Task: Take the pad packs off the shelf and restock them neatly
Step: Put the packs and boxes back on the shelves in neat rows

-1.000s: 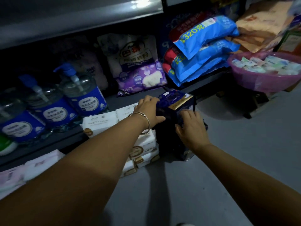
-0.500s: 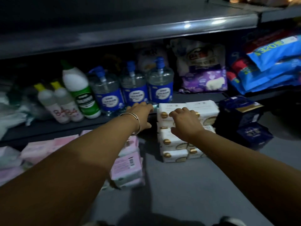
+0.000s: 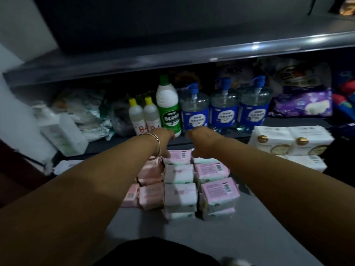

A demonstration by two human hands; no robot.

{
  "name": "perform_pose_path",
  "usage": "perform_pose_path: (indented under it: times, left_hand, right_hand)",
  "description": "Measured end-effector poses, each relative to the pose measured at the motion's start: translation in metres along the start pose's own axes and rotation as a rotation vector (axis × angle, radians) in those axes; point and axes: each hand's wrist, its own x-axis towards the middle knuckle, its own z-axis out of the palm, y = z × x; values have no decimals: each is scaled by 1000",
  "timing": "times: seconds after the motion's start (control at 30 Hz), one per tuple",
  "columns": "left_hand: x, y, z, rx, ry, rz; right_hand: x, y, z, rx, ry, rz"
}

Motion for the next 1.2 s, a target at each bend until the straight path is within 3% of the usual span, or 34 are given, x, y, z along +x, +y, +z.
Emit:
perform_pose_path:
  times: [0.37, 0.83, 1.2]
  left_hand:
    - [-25, -87, 14, -107, -50, -44]
    - [-62, -228, 60, -169, -86, -209]
    - [-79, -278, 71, -188, -119, -348]
  right_hand:
    - [49, -66, 10, 10, -65, -27]
    - [145, -211, 33, -64, -190, -239]
    - [188, -235, 37, -44, -204, -336]
